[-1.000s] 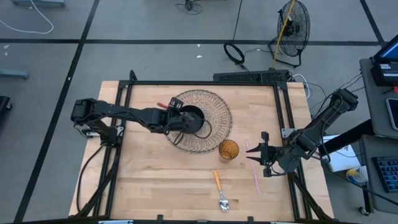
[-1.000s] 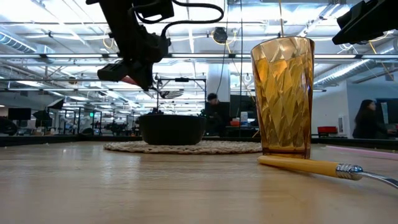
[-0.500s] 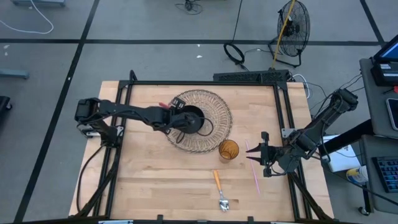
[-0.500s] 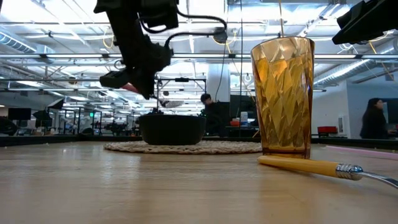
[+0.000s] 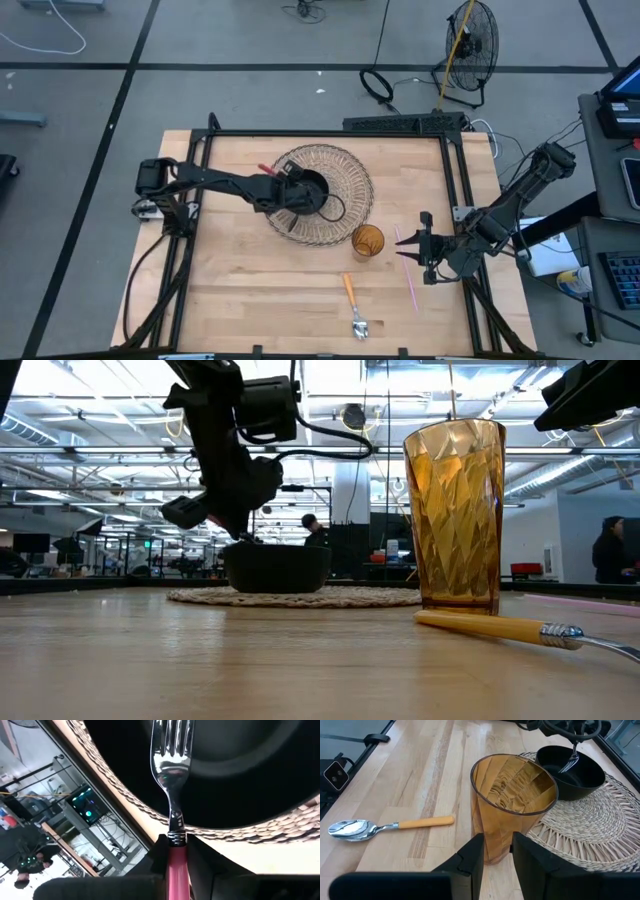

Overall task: Pick & Place Utensil
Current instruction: Put the pink fork into the black bowl on the woven mat

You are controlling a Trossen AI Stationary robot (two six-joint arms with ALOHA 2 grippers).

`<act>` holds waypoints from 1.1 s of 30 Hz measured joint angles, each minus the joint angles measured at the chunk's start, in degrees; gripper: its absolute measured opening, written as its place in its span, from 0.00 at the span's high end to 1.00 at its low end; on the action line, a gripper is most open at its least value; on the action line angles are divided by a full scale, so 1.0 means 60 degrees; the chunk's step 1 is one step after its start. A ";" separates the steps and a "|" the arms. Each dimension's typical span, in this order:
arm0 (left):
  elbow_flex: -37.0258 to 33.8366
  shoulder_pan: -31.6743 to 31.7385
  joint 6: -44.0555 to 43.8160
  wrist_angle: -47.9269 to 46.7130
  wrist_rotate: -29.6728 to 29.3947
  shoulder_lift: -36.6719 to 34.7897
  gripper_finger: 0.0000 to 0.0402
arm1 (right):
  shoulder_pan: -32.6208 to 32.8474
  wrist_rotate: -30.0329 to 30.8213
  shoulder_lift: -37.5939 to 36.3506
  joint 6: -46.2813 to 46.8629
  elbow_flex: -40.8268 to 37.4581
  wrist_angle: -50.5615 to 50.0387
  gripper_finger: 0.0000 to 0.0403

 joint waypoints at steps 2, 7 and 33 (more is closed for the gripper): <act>0.0000 0.0000 0.0015 0.0007 0.0042 0.0004 0.88 | 0.0000 0.0000 0.0000 0.0000 0.0000 -0.0004 0.78; 0.0000 0.0000 0.0210 -0.0031 0.0058 0.0004 0.83 | 0.0000 0.0000 0.0000 0.0000 0.0000 -0.0007 0.78; 0.0000 -0.0022 0.0518 -0.0050 0.0560 0.0004 0.92 | 0.0000 0.0000 0.0000 0.0000 0.0000 -0.0011 0.78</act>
